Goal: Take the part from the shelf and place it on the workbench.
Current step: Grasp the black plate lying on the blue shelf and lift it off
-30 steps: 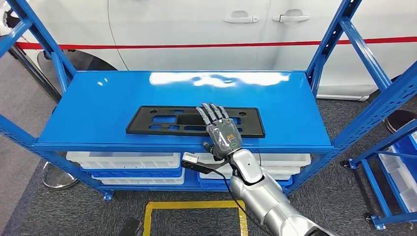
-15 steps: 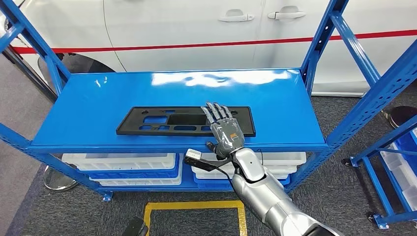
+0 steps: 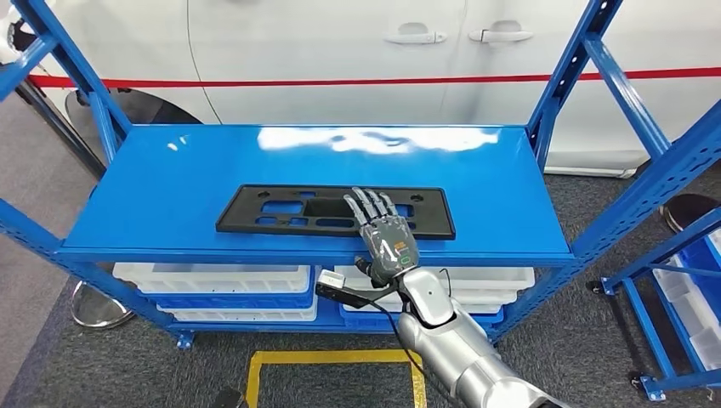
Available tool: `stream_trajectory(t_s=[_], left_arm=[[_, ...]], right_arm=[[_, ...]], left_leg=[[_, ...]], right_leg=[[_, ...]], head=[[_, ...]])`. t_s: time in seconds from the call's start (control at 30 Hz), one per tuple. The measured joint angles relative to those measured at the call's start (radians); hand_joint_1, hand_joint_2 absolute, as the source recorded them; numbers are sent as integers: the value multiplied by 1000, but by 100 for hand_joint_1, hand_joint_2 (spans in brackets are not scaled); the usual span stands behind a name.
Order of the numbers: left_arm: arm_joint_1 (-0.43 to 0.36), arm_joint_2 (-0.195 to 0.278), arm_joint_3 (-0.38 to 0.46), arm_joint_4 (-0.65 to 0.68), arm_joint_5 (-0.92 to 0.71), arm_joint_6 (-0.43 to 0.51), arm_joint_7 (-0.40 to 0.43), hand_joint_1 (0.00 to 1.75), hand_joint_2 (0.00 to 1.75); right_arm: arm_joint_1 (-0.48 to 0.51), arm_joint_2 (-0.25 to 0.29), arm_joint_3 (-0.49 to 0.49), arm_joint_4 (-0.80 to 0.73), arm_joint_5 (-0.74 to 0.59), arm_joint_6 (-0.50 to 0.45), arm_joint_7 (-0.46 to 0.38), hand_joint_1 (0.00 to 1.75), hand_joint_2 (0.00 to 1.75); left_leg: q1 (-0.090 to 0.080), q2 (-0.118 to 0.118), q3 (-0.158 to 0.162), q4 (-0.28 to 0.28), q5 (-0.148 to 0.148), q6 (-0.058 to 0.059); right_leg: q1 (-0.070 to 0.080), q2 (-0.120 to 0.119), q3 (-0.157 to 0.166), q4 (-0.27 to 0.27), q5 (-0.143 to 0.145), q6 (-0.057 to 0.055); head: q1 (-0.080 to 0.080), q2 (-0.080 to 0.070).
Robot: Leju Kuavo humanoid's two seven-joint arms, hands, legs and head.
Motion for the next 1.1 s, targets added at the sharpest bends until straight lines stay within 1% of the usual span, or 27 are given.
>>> stream_trajectory(t_s=[0.03, 0.07, 0.1, 0.13, 0.17, 0.2, 0.23, 0.27, 0.3, 0.4, 0.43, 0.47, 0.5, 0.57, 0.6, 0.63, 0.67, 0.73, 0.77, 0.8, 0.87, 0.93, 0.97, 1.0, 1.03, 1.07, 1.1], left_arm=[[1, 0, 0, 0, 0, 0, -2, 0, 0], [2, 1, 0, 0, 0, 0, -3, 0, 0], [3, 1, 0, 0, 0, 0, -4, 0, 0], [5, 1, 0, 0, 0, 0, -4, 0, 0], [6, 1, 0, 0, 0, 0, -4, 0, 0], [7, 1, 0, 0, -1, 0, -4, 0, 0], [7, 0, 0, 0, -1, -1, -4, 0, 0], [6, 0, 0, 0, -1, -1, -4, 0, 0], [5, 0, 0, 0, -1, -1, -5, 0, 0], [5, 1, 0, 0, -2, -1, -5, 0, 0], [5, 1, 0, 0, -3, -1, -5, 0, 0], [5, 2, 0, 0, -3, -1, -6, 0, 0], [5, 2, 0, 0, -4, -1, -6, 0, 0], [6, 2, 0, 0, -4, -2, -6, 0, 0], [7, 2, 0, 0, -4, -2, -6, 0, 0], [8, 2, 0, 0, -4, -3, -6, 0, 0], [9, 2, 0, 0, -5, -3, -5, 0, 0], [9, 2, 0, 0, -6, -3, -5, 0, 0], [8, 2, 0, 0, -6, -3, -5, 0, 0], [7, 2, 0, 0, -6, -3, -5, 0, 0], [7, 3, 0, 0, -7, -3, -5, 0, 0], [8, 3, 0, 0, -7, -3, -6, 0, 0], [8, 3, 0, 0, -7, -3, -6, 0, 0], [7, 3, 0, 0, -7, -3, -6, 0, 0], [7, 3, 0, 0, -7, -3, -7, 0, 0], [6, 3, 0, 0, -7, -3, -7, 0, 0], [6, 3, 0, 0, -7, -2, -7, 0, 0]], right_arm=[[4, 0, 0, 0, 2, -1, 3, 0, 175], [9, -1, 0, 0, 3, -1, 6, 0, 175], [16, -1, 0, 0, 5, -1, 8, 0, 175], [20, -2, 0, 0, 7, -1, 9, 0, 175], [23, -2, 0, 0, 8, -1, 10, 0, 175], [23, -2, 0, -1, 9, -1, 10, 0, 175], [22, -2, 0, -2, 9, -1, 10, 0, 175], [21, -2, 0, -4, 9, -1, 10, 0, 175], [21, -1, 0, -6, 9, -1, 10, 0, 175], [21, 0, 0, -8, 9, -1, 10, 0, 175], [21, 0, 0, -8, 9, -1, 10, 0, 175], [21, 0, 0, -8, 10, -1, 10, 0, 175], [20, 0, 0, -9, 10, -1, 11, 0, 175], [22, 0, 0, -10, 10, -1, 12, 0, 175], [23, 0, 0, -10, 10, -1, 13, 0, 175], [25, 0, 0, -11, 10, -1, 14, 0, 175], [26, 0, 0, -11, 10, -1, 15, 0, 175], [26, 0, 0, -14, 10, -1, 16, 0, 175], [26, 0, 0, -15, 10, -2, 16, 0, 175], [25, 0, 0, -17, 10, -2, 17, 0, 175], [26, 0, 0, -19, 10, -2, 19, 0, 175], [27, 1, 0, -22, 9, -3, 20, 0, 175], [26, 1, 0, -24, 8, -4, 21, 0, 175], [25, 1, 0, -25, 5, -6, 22, 0, 175], [25, 0, 0, -25, -1, -8, 22, 0, 175], [27, 0, -2, -25, -11, -10, 22, 0, 175], [32, 0, -4, -25, -26, -13, 21, 0, 175]], left_leg=[[0, 0, 0, -1, 0, 3], [0, 0, -2, 0, 0, 5], [0, 0, -2, 2, -1, 5], [0, -1, -3, 4, -3, 5], [0, -1, -3, 8, -5, 3], [1, -1, -3, 14, -9, 0], [0, -2, -5, 21, -15, -5], [-1, -2, -7, 29, -20, -10], [-2, -2, -9, 34, -24, -15], [-2, -2, -10, 36, -28, -26], [-1, -2, -12, 42, -34, -32], [1, -2, -20, 62, -48, -37], [4, -1, -38, 101, -72, -43], [8, -1, -98, 225, -130, -50], [10, -1, -126, 277, -144, -52], [10, -1, -141, 301, -141, -53], [11, -1, -137, 283, -118, -52], [10, -1, -85, 160, -44, -44], [7, -1, -56, 97, -18, -39], [5, -2, -36, 54, -6, -34], [-1, -3, -25, 30, -10, -28], [3, -2, -16, 16, -6, -18], [5, -1, -10, 8, -3, -13], [7, 0, -4, 1, -1, -7], [6, 1, -1, -1, -1, -3], [5, 1, 0, 0, -3, 0], [4, 0, 0, 2, -5, 2]], right_leg=[[0, 0, -30, 62, -32, 2], [-1, 0, -59, 122, -57, 3], [-1, 0, -78, 160, -66, 5], [-2, 0, -80, 164, -57, 6], [-2, -1, -64, 132, -31, 6], [-3, -1, -33, 71, 5, 6], [-2, -1, 0, 7, 29, 4], [-1, 0, 25, -44, 45, 1], [0, 1, 41, -75, 50, -4], [3, 3, 44, -87, 48, -19], [2, 3, 46, -91, 49, -24], [0, 2, 49, -95, 50, -30], [-2, 1, 51, -99, 51, -33], [-1, -1, 53, -100, 50, -37], [0, -1, 53, -100, 49, -39], [1, -1, 54, -100, 48, -39], [1, 0, 56, -100, 47, -39], [1, 2, 62, -100, 43, -37], [2, 3, 65, -100, 41, -35], [3, 4, 65, -101, 40, -31], [4, 4, 64, -104, 41, -22], [4, 3, 67, -103, 36, -11], [4, 3, 62, -88, 25, -6], [4, 2, 47, -53, 5, -4], [2, 2, 20, 2, -22, -2], [2, 2, -16, 69, -50, 0], [1, 2, -49, 126, -67, 2]], head=[[0, 0], [0, 0], [0, 0], [0, 0], [0, 0], [0, 0], [0, 0], [0, 0], [0, 0], [0, 0], [0, 0], [0, 0], [0, 0], [0, 0], [0, 0], [0, 0], [0, 0], [0, 0], [0, 0], [0, 0], [0, 0], [0, 0], [0, 0], [0, 0], [0, 0], [1, 0], [0, 0]])
